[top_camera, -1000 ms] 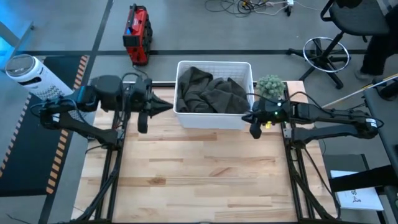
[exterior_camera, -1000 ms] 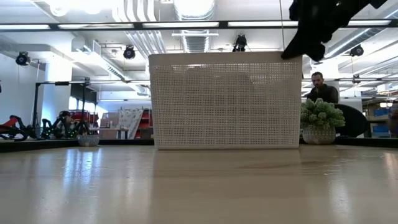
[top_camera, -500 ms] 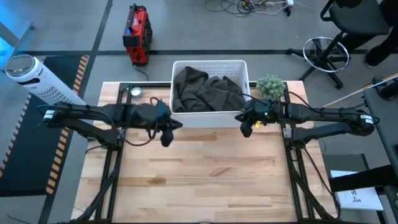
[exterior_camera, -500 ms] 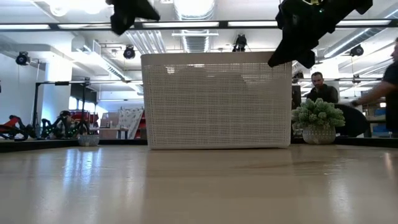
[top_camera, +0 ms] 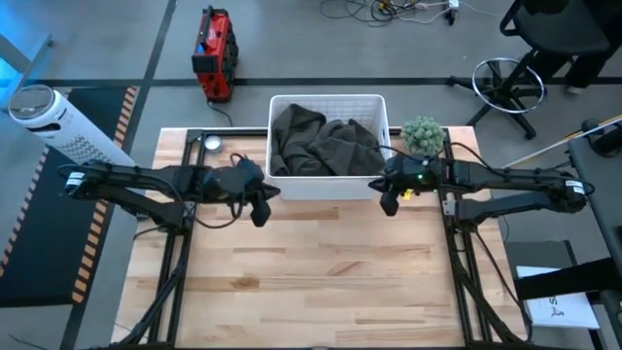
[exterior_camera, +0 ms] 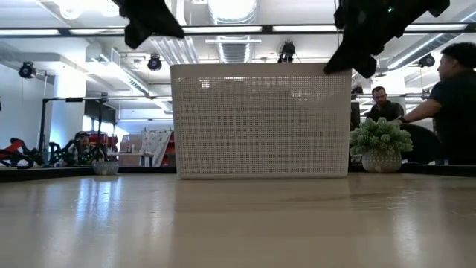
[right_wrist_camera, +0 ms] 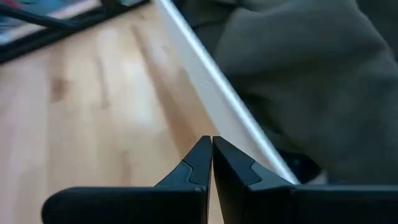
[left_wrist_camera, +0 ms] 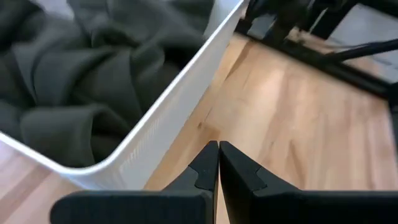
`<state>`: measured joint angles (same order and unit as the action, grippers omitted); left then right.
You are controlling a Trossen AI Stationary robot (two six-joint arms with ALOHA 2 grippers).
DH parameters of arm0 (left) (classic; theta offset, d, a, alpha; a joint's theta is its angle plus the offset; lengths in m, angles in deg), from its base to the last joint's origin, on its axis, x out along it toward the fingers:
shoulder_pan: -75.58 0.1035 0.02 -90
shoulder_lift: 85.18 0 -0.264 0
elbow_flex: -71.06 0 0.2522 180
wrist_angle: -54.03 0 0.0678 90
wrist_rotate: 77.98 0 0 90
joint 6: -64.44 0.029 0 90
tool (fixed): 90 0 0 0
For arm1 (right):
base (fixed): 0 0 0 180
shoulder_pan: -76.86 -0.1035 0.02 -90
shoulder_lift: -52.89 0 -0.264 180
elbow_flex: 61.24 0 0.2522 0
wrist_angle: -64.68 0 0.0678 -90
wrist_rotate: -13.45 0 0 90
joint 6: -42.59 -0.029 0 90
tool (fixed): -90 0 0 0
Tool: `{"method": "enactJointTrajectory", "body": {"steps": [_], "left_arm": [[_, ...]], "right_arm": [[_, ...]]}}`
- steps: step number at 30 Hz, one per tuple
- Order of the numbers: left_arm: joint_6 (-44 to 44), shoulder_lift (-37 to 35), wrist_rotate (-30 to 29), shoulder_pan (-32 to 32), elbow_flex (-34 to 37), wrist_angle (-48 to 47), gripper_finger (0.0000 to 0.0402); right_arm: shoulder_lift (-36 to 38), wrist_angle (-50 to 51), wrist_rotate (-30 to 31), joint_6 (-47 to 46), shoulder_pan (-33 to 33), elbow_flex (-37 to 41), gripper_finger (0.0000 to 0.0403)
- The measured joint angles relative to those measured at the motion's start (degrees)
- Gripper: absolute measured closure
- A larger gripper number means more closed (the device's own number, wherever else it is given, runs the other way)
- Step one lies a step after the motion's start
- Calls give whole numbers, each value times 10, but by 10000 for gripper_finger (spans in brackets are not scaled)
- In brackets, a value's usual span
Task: Sort clothes
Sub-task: Return to Home Position
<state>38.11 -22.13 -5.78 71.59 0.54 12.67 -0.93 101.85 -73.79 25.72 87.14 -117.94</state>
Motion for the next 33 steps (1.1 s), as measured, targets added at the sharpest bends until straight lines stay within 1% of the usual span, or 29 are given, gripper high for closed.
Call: {"method": "enactJointTrajectory", "body": {"steps": [3, 6, 8, 11, 15, 16, 18, 20, 22, 24, 26, 28, 30, 33], "left_arm": [[17, -27, 9, 0, -7, 8, 401], [19, -67, 19, 0, -5, 32, 401], [24, -97, 19, -2, -2, 42, 401], [49, -135, 19, -4, 3, 45, 401], [69, -181, 23, -4, 10, 42, 401], [71, -190, 24, -4, 16, 41, 401], [74, -207, 31, -4, 32, 50, 401], [74, -226, 38, -5, 60, 67, 401], [74, -245, 49, -5, 101, 111, 401], [74, -263, 60, -5, 145, 162, 401], [74, -281, 70, -5, 187, 190, 401], [77, -297, 77, -5, 217, 206, 401], [76, -319, 79, -5, 244, 201, 401], [70, -354, 79, -5, 275, 205, 401]], "right_arm": [[22, -12, -27, 12, -14, 0, 403], [43, -51, -39, 8, -29, 0, 403], [58, -81, -56, 27, -38, -1, 403], [69, -60, -81, 53, -43, -2, 403], [72, -28, -86, 18, -48, -1, 403], [74, -31, -89, 28, -53, -1, 403], [79, -38, -93, 82, -66, 1, 403], [83, -71, -104, 137, -76, 12, 403], [89, -111, -126, 166, -78, 33, 403], [96, -153, -150, 167, -77, 60, 403], [105, -190, -157, 162, -77, 94, 403], [121, -214, -158, 154, -76, 136, 403], [143, -260, -158, 144, -74, 176, 403], [191, -290, -158, 119, -68, 238, 403]]}}
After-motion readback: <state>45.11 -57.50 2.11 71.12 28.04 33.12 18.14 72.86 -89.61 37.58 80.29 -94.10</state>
